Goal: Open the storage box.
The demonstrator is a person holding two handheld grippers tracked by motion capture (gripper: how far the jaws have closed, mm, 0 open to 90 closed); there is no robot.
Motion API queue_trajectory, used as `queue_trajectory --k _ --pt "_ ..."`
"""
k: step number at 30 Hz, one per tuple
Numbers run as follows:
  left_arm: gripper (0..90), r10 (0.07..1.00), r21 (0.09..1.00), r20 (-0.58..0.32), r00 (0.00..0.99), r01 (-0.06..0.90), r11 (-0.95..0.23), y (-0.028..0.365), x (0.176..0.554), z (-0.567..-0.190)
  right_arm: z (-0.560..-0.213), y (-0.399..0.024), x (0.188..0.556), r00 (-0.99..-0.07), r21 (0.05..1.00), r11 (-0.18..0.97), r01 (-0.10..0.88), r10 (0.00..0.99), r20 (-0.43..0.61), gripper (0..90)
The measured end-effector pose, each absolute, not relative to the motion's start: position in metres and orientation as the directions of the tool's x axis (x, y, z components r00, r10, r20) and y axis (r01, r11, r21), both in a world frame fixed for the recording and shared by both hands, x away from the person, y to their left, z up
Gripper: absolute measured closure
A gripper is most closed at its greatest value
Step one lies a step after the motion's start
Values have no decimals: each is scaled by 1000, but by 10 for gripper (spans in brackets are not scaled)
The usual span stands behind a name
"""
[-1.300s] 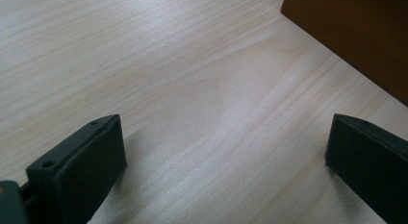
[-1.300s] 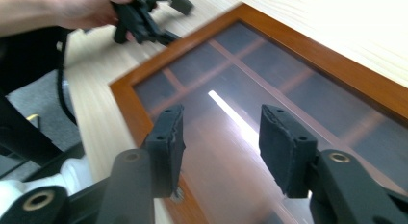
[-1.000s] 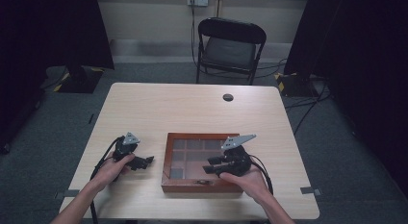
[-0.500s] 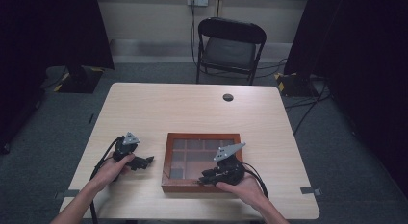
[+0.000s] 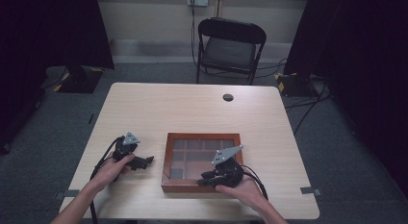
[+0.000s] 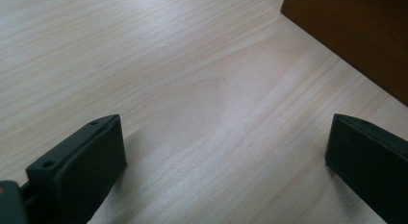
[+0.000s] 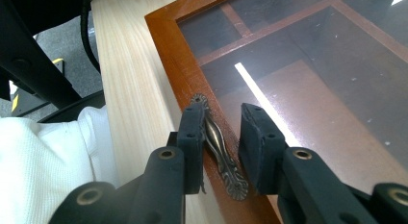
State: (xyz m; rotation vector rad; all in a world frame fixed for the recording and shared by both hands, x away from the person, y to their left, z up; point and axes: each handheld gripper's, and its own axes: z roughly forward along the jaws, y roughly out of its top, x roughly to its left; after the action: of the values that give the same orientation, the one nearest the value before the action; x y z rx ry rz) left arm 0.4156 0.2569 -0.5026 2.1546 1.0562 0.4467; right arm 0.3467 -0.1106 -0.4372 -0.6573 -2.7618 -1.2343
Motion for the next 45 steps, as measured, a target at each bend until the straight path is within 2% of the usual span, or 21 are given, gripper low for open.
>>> queue_trajectory --k 16,45 --pt "0 792 709 6 611 556 -434 257 416 -503 -435 -109 347 -918 696 611 377 347 193 724" --pt "0 792 709 6 611 556 -434 257 416 -503 -418 -113 352 -912 717 573 397 336 236 735"
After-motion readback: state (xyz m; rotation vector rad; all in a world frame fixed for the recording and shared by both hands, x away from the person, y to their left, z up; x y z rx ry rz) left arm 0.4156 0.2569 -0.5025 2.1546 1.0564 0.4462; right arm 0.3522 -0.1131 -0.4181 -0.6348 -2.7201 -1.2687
